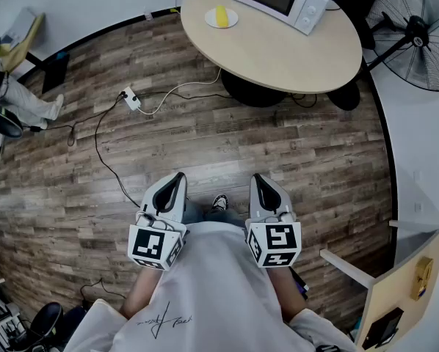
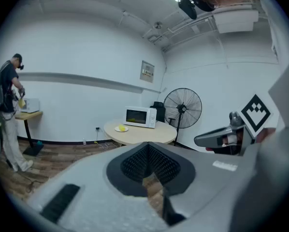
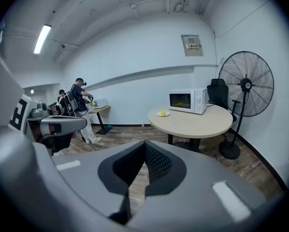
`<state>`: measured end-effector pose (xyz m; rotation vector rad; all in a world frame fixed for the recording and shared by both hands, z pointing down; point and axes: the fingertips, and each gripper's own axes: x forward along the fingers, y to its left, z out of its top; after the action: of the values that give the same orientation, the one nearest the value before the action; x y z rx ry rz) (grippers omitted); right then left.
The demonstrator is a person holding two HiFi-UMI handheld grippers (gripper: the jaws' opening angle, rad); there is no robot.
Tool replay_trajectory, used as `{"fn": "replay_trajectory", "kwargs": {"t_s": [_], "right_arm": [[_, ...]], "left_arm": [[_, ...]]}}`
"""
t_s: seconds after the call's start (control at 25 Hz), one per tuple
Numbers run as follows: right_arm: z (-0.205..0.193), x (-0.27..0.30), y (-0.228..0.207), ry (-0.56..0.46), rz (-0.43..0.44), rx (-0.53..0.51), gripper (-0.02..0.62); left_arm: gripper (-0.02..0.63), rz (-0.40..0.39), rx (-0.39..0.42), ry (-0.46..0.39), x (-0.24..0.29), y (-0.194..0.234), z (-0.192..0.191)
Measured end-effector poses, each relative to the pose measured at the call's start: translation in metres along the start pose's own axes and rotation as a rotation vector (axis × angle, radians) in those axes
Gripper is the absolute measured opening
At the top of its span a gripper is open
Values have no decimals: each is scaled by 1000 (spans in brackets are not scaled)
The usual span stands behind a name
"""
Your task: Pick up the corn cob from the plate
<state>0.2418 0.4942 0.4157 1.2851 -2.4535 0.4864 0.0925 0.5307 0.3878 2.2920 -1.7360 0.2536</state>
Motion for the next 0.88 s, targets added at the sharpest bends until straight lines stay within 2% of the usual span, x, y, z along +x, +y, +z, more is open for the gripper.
{"fn": "replay_trajectory", "kwargs": {"t_s": [0.12, 0.36, 0.6, 0.68, 0.8, 0.88], "right_arm": [[-2, -7, 4, 9, 9, 3, -2], [6, -21, 15, -11, 34, 0, -2], [8, -23, 9, -48, 34, 71, -2], [14, -23, 11, -84, 93, 115, 3], [25, -23, 24, -119, 260, 184, 8], [30, -17, 25, -121, 282, 178, 8]], "left_arm": [[-9, -17, 7, 6, -5, -9, -1], [-9, -34, -38, 8, -11, -18, 4], [-9, -15, -80, -18, -8, -11, 13], [-9, -15, -84, -17, -3, -9, 14], [-9, -8, -106, -16, 3, -4, 16], [-9, -2, -117, -6, 8, 0, 17]]}}
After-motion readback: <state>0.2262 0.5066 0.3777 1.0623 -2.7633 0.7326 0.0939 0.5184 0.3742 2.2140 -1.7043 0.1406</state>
